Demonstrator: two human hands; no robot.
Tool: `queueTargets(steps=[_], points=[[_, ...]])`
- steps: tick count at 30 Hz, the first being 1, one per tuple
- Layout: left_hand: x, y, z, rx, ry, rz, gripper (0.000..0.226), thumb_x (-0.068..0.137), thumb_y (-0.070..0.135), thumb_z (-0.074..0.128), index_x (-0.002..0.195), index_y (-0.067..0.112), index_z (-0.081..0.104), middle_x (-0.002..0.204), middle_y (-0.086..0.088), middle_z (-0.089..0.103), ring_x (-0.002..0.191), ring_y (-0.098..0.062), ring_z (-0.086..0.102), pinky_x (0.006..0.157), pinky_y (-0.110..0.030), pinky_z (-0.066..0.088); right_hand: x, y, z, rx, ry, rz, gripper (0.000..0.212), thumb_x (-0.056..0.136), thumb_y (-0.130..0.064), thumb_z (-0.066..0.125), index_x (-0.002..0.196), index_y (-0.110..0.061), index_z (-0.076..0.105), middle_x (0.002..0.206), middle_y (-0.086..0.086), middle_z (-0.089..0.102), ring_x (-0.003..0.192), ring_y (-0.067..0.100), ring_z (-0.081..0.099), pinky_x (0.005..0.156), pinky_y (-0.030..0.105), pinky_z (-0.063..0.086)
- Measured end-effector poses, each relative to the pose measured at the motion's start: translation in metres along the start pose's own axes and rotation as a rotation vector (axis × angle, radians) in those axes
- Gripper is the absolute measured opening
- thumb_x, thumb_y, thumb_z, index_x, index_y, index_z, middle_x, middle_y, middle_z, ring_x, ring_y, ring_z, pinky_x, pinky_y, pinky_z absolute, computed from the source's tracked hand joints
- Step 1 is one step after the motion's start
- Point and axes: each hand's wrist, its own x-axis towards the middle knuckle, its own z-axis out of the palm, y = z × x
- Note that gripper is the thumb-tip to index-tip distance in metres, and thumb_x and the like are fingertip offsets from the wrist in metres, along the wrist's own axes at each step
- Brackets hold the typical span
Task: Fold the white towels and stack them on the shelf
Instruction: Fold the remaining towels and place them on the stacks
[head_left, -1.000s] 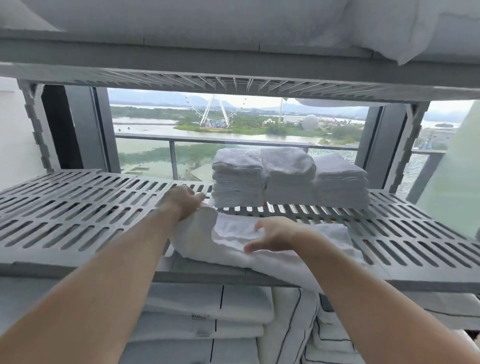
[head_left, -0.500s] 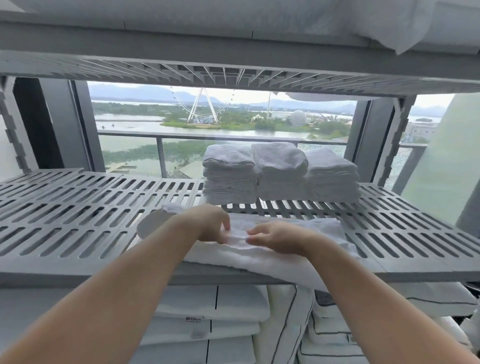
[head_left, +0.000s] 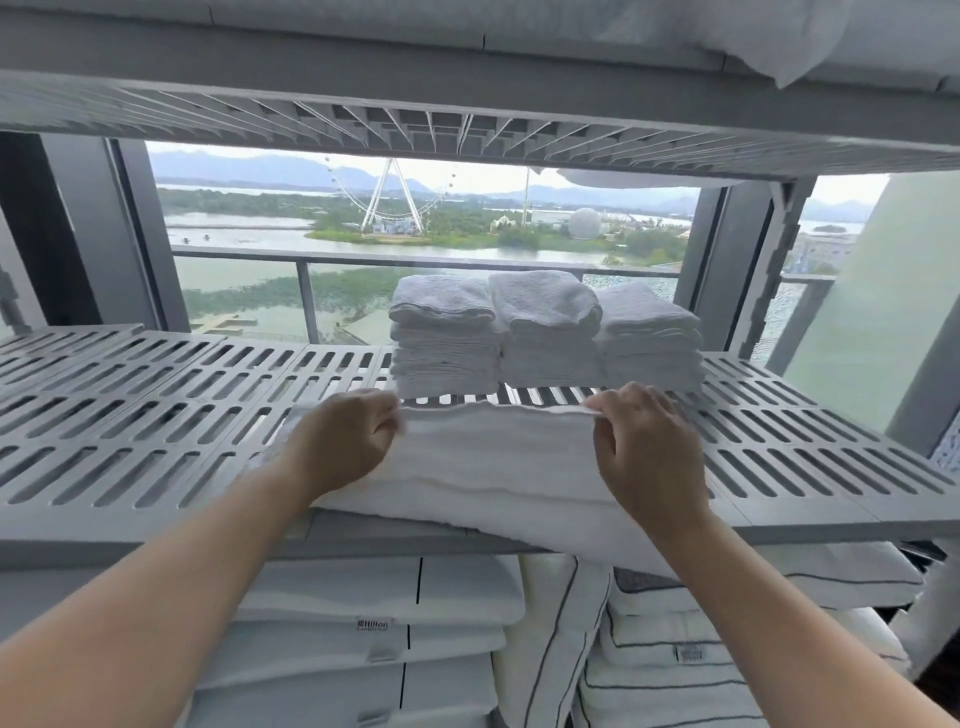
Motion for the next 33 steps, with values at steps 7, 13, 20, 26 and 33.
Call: queueTargets(steps=[7,13,20,26,33], points=[[-0.034,0.001,0.012,0.158,0.013,0.251,0.006,0.087,0.016,0.055,0.089,0.016,0.060,0.095,0.003,0.066,0.076,-0.021,0.062,0.056,-0.031,0.048,-0.040,0.000,0.013,0.058,-0.171,0.071,0.006,0.079,-0.009,0.067,0.082,-0.015,0.069,0.083,0.000,0.062,0.082,0.026,0.061,0.065,0.029,0.043],[-0.044,0.000,0.012,0.265,0.134,0.394,0.031,0.098,0.031,0.042,0.087,0.011,0.063,0.088,-0.003,0.062,0.084,-0.028,0.064,0.057,-0.040,0.054,-0.052,0.022,0.002,0.000,-0.189,0.075,0.031,0.075,-0.005,0.064,0.103,-0.019,0.070,0.097,-0.001,0.066,0.096,0.024,0.060,0.082,0.039,0.047],[-0.045,-0.010,0.011,0.200,0.051,0.421,0.045,0.091,0.061,0.054,0.094,0.018,0.069,0.094,0.004,0.066,0.090,-0.019,0.065,0.068,-0.033,0.054,-0.047,0.029,-0.002,0.132,-0.174,0.296,0.040,0.083,0.012,0.052,0.098,-0.013,0.080,0.111,0.004,0.075,0.107,0.027,0.067,0.096,0.040,0.051],[-0.041,-0.010,0.018,-0.012,0.043,0.319,0.026,0.087,0.051,0.068,0.088,0.025,0.069,0.089,0.010,0.064,0.082,-0.015,0.063,0.069,-0.033,0.055,-0.071,0.029,-0.011,0.152,-0.179,0.232,0.042,0.084,0.016,0.054,0.111,-0.007,0.075,0.122,0.010,0.070,0.118,0.025,0.065,0.104,0.030,0.045],[-0.023,-0.025,0.016,-0.278,-0.192,0.091,0.012,0.082,0.044,0.077,0.076,0.037,0.070,0.079,0.025,0.064,0.073,0.001,0.057,0.066,-0.023,0.042,-0.077,0.036,-0.026,0.216,-0.402,0.290,0.055,0.083,0.009,0.049,0.132,-0.009,0.063,0.141,0.000,0.056,0.139,0.006,0.039,0.120,0.018,0.015]])
